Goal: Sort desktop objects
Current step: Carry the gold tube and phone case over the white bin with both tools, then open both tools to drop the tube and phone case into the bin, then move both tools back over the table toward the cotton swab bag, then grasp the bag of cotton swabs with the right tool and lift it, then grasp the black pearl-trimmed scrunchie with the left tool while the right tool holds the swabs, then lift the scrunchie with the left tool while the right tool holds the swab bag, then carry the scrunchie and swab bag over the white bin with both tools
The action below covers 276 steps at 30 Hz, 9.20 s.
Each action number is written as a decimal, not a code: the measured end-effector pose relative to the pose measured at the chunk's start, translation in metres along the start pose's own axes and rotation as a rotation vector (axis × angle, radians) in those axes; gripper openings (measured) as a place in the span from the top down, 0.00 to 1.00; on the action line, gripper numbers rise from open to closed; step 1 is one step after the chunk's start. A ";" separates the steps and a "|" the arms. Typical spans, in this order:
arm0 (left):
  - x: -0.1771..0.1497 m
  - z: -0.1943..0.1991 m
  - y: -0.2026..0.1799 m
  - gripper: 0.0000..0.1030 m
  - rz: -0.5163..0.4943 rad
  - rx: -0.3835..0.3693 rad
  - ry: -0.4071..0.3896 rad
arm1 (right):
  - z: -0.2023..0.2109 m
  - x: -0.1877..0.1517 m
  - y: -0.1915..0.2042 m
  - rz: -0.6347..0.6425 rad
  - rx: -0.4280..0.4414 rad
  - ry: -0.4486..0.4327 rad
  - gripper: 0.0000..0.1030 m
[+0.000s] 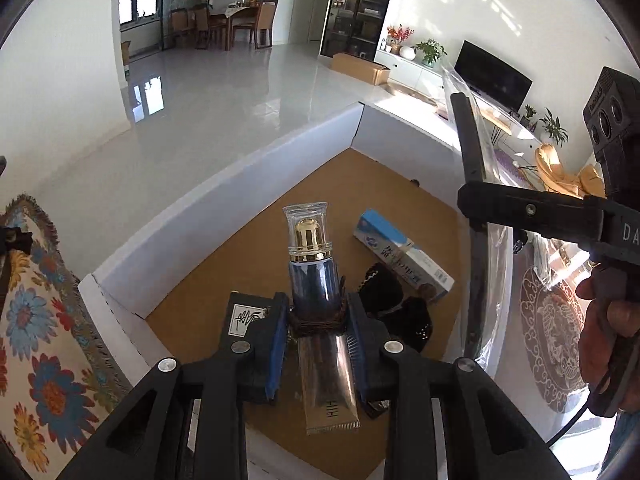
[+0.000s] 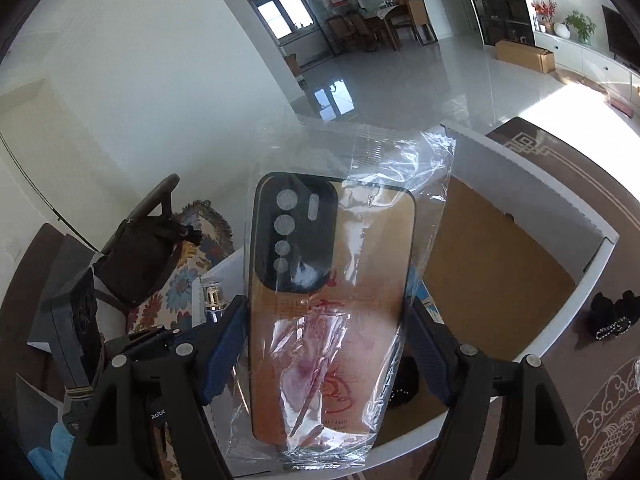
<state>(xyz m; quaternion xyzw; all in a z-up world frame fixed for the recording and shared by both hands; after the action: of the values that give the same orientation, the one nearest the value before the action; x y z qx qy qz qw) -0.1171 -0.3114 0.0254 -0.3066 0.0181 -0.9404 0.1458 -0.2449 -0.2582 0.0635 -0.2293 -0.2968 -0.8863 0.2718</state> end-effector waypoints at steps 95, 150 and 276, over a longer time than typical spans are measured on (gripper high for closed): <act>-0.166 -0.093 -0.284 0.00 -0.302 -0.050 0.021 | 0.139 -0.163 -0.396 -0.295 -0.660 -0.123 0.65; -0.188 -0.074 -0.346 0.65 -0.514 -0.203 -0.036 | 0.257 -0.373 -0.312 -0.332 -0.760 -0.164 0.61; -0.041 -0.048 -0.017 0.58 0.031 -0.006 0.156 | -0.014 -0.035 -0.018 0.143 -0.165 -0.022 0.69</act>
<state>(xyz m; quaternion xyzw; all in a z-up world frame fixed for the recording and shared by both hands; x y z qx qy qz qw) -0.1177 -0.2861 -0.0345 -0.2325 0.0371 -0.9590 0.1575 -0.2337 -0.2431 0.0261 -0.2814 -0.2086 -0.8835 0.3111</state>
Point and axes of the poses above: each gripper's, at about its wrist camera, not at the fingertips, and z roughly against the way its jaws point, y to its left, x to its top, the point moved 5 cm from there along -z, roughly the way its jaws point, and after that the axes turned 1 degree about -z, right-handed, at the moved point
